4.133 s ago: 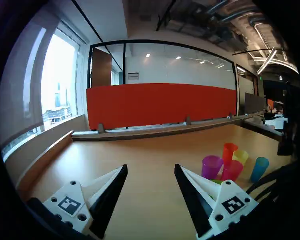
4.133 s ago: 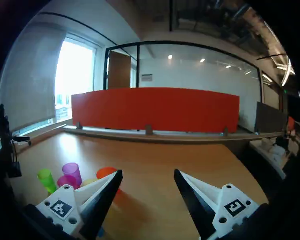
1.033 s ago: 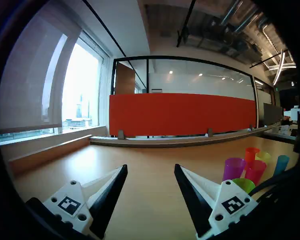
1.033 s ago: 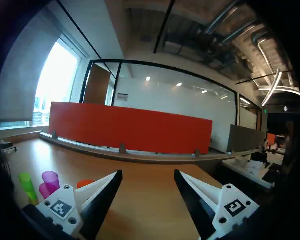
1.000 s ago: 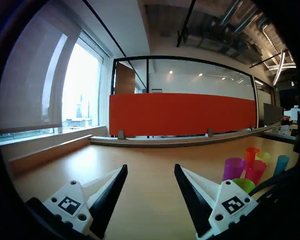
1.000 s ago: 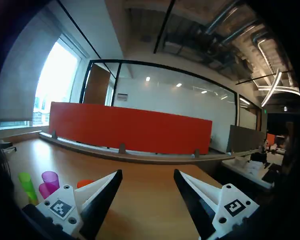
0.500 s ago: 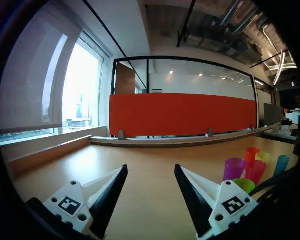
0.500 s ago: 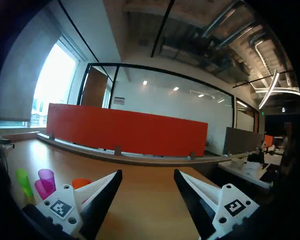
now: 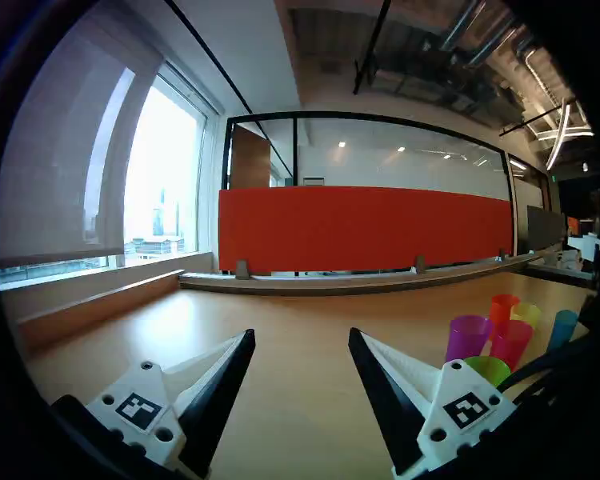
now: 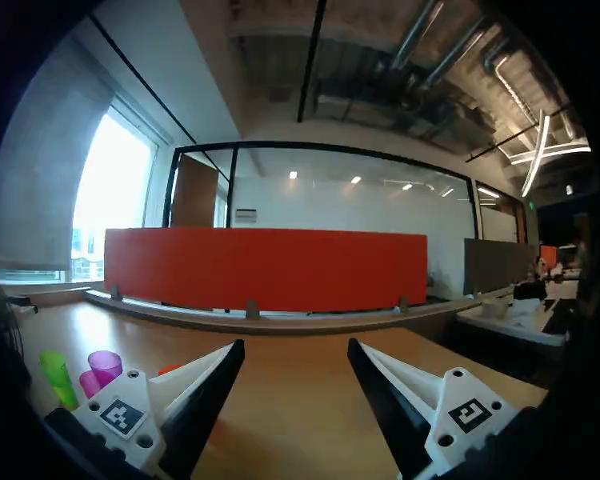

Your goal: Pour water

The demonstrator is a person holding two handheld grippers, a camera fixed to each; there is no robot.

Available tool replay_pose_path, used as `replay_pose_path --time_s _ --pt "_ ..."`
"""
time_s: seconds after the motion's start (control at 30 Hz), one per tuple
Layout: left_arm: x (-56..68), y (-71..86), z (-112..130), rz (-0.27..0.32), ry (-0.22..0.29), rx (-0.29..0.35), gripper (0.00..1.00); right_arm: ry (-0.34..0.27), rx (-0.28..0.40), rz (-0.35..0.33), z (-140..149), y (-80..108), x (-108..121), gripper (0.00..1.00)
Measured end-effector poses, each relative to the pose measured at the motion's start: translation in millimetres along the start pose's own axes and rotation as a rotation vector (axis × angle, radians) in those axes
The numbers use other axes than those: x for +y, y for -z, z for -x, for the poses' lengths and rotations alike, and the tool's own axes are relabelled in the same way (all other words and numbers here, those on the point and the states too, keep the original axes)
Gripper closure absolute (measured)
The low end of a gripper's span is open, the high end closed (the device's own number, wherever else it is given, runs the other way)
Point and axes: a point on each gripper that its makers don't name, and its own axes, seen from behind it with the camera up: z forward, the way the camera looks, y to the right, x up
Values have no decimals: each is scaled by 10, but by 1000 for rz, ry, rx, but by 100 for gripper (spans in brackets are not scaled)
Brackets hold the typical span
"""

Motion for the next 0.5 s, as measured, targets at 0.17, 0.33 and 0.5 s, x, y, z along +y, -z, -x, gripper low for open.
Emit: replay_pose_path --time_s 0.17,0.33,0.5 --pt "-2 0 3 0 -1 0 14 0 2 -23 130 -28 -119 0" --pt "3 -1 3 0 -1 0 14 1 -16 -41 284 -49 -223 0" --pt "-1 -5 3 0 0 0 14 -3 -29 -34 369 -81 -236 0"
